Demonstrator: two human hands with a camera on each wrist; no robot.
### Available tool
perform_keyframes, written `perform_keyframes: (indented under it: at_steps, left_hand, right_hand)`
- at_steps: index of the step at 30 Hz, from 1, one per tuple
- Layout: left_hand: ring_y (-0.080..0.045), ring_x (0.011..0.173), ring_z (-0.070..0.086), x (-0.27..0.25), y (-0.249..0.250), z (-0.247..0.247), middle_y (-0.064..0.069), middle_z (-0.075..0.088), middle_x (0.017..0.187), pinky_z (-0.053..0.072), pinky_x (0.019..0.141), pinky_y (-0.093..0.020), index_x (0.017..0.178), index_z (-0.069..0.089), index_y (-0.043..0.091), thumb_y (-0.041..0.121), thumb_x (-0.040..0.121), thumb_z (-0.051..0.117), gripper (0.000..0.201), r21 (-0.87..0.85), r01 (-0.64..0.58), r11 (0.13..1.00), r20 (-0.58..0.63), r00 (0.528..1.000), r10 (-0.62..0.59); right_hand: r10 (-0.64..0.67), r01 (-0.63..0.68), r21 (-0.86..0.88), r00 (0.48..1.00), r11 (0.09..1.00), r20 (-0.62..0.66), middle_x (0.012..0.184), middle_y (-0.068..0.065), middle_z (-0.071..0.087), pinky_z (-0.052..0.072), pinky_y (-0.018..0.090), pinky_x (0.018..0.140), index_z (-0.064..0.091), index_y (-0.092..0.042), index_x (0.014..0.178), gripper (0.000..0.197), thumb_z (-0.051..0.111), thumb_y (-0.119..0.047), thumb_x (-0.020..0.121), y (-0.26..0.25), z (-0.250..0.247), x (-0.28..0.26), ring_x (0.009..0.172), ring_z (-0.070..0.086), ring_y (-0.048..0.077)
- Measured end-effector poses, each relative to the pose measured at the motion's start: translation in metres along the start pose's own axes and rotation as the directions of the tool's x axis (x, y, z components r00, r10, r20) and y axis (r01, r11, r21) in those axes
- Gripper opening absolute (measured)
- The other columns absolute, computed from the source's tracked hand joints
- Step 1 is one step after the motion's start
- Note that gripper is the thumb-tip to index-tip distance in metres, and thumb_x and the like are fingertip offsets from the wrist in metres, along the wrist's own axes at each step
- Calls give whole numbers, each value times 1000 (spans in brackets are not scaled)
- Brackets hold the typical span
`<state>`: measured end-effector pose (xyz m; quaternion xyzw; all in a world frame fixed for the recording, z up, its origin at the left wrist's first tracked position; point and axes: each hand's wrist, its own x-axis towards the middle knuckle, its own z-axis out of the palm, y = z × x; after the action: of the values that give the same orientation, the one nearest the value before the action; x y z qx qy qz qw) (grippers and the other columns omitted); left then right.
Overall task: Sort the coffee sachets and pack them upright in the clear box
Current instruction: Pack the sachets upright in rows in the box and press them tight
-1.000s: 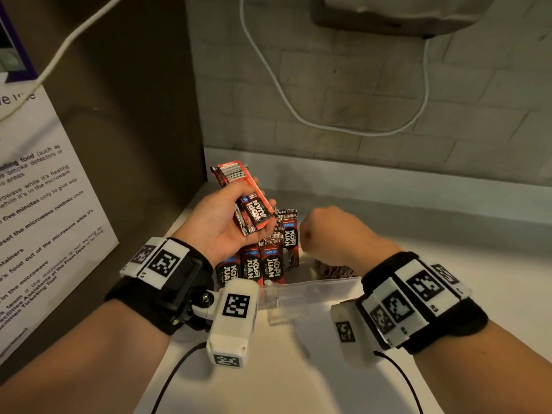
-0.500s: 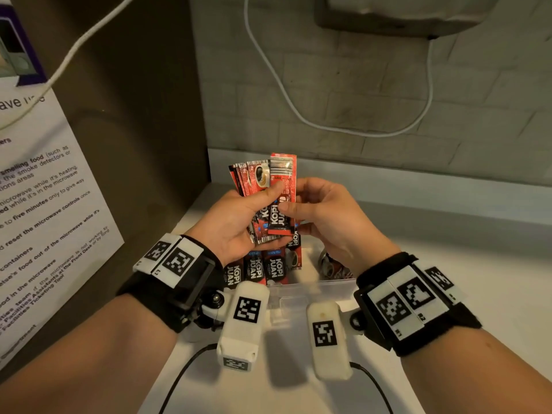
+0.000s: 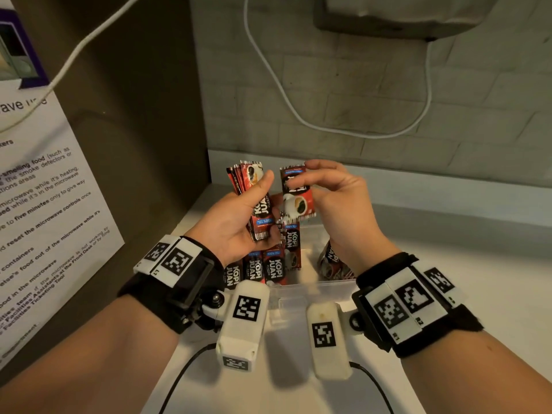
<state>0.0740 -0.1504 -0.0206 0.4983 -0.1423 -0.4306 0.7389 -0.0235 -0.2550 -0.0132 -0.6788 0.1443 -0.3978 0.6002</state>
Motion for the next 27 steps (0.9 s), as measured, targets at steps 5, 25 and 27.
perform_keyframes:
  at_steps: [5, 25, 27]
  left_hand:
    - [-29, 92, 66, -3, -1, 7, -15, 70, 106, 49, 91, -45, 110, 67, 12, 14, 76, 74, 35, 46, -66, 997, -16, 998, 67]
    - [-20, 69, 66, 5, -7, 6, -6, 70, 81, 49, 52, -26, 88, 66, 16, 22, 80, 77, 15, 155, -106, 982, -135, 983, 128]
    - [-17, 65, 65, 4, -8, 6, -3, 70, 79, 49, 51, -25, 87, 67, 18, 22, 81, 76, 12, 167, -107, 980, -150, 980, 132]
  right_hand:
    - [-38, 46, -112, 997, 993, 71, 115, 0, 58, 54, 36, 90, 74, -29, 64, 54, 51, 18, 77, 7, 1, -8, 110, 57, 12]
    - [302, -295, -189, 953, 937, 8, 55, -2, 56, 34, 11, 37, 63, -9, 76, 18, 60, 6, 85, 21, 1, -9, 35, 45, -2]
    - [296, -293, -184, 955, 938, -10, 61, 3, 58, 38, 14, 38, 60, -10, 76, 19, 58, 5, 86, 21, 6, -8, 37, 50, 1]
